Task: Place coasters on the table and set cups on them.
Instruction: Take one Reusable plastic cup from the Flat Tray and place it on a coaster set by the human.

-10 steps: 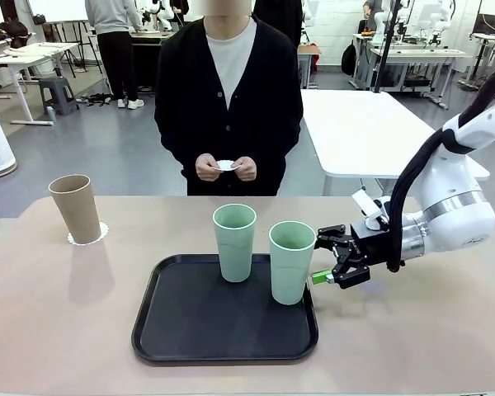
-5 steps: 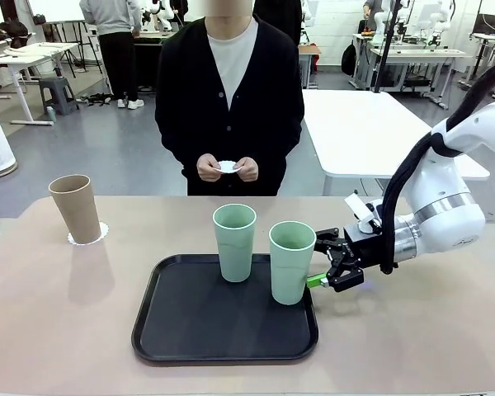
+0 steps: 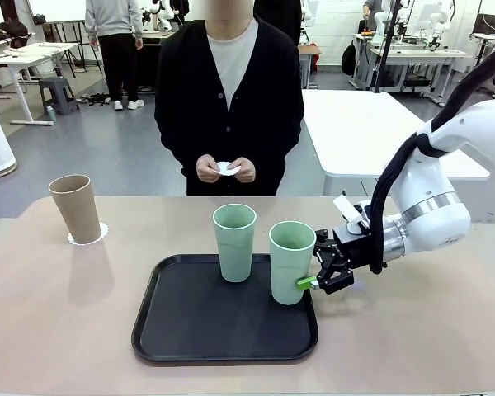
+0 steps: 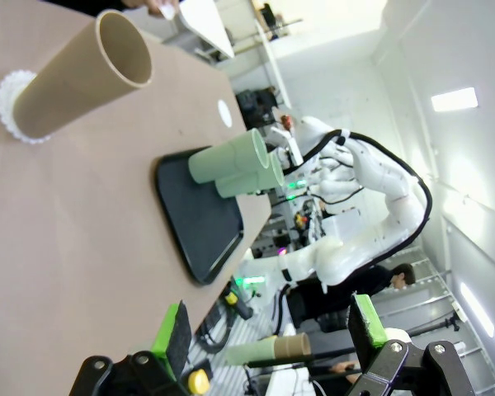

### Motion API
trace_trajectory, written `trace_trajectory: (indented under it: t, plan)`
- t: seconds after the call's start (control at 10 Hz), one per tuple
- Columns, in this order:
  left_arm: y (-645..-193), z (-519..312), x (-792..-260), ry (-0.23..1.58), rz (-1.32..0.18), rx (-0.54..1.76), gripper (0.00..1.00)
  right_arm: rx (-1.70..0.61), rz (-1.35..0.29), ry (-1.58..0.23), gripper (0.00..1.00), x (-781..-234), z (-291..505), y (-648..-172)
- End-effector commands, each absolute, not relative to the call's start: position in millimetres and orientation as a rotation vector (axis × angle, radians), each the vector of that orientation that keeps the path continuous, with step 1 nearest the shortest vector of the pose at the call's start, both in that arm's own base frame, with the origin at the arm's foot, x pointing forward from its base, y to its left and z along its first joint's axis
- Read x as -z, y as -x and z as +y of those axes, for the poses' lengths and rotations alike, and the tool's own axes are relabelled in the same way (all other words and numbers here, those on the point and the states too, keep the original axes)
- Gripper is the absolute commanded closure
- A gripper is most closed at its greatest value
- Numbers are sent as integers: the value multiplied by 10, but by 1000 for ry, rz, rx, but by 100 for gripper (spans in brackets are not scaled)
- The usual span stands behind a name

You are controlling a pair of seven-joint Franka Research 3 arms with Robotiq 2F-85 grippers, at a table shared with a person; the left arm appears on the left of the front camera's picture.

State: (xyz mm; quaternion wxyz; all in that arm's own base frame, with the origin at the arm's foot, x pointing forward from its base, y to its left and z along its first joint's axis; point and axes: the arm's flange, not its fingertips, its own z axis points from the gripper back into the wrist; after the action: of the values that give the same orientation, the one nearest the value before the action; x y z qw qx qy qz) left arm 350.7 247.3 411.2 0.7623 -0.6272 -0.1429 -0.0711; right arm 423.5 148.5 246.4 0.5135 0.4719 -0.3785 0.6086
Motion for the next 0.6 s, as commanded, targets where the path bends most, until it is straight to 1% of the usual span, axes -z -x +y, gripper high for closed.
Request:
trace_trajectory:
  t: [0.0,0.5]
  plan:
    - [-3504,2483,-4128,1361,-320,153,0,-1458,-947,-1112,0,-2413,1625,-4275]
    - [-3504,2483,-4128,1361,-320,153,0,-1477,-959,-1145,0,-2448,1747,-4243]
